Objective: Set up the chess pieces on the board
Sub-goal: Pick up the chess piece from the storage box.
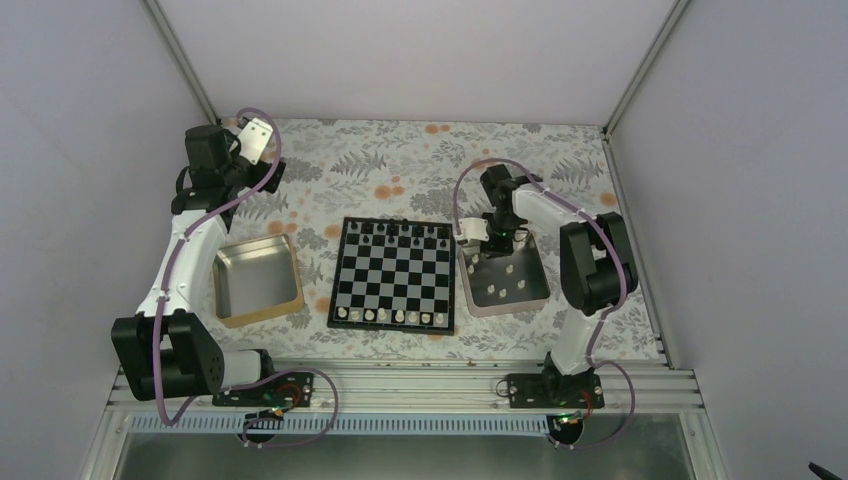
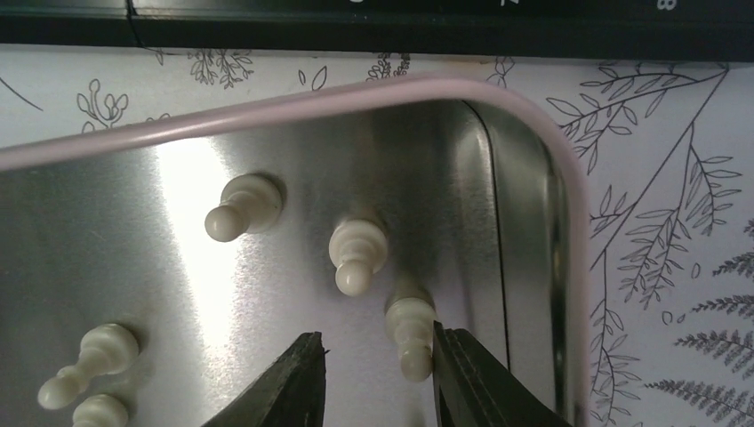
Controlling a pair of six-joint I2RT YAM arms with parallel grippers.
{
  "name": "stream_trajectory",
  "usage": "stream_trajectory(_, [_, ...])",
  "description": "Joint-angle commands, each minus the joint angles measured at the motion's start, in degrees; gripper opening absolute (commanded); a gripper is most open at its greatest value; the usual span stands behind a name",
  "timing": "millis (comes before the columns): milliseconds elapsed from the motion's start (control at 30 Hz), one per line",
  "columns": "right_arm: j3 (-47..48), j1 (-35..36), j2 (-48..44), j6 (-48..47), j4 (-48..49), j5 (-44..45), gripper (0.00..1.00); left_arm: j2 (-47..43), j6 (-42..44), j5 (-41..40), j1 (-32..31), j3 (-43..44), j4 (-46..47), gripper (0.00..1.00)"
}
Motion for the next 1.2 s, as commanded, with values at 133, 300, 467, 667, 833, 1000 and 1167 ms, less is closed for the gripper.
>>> stream_trajectory(133, [-2.17,1.18,0.06,1.34,2.49,0.04,0.25,0.17,-0.24,1.68,0.28,1.54,-0.18,1.0])
stream_trajectory(300, [-2.37,1.33,0.49,1.89,2.41,1.45,0.17,0.06,-0.24,1.71,0.24,1.43,-0.21,1.0])
stream_trajectory(467, [-3.09,1.33,-0.76,2.17,2.98,2.83,0.15,-0.03,-0.32,1.86,0.28,1.33,-0.09,1.0])
stream_trajectory(667, [-2.3,1.41,-2.57,2.77,1.41,3.39,0.05,-0.5,-0.33,1.87,0.25,1.26,-0.16,1.0])
stream_trajectory(833, [1.05,3.27,-6.0,3.59,-2.62,3.97,0.04,-0.98,-0.43,2.04,0.3,1.14,-0.14,1.0])
stream_trajectory(1000, [6.56,8.11,-7.37,5.99,-8.5,7.5,0.04,-1.84,-0.49,2.3,0.27,1.18,-0.22,1.0])
stream_trajectory(1167, [14.78,15.76,-5.33,7.66,-12.46,9.57,0.04,-2.64,-0.5,2.39,0.22,1.59,-0.29,1.0])
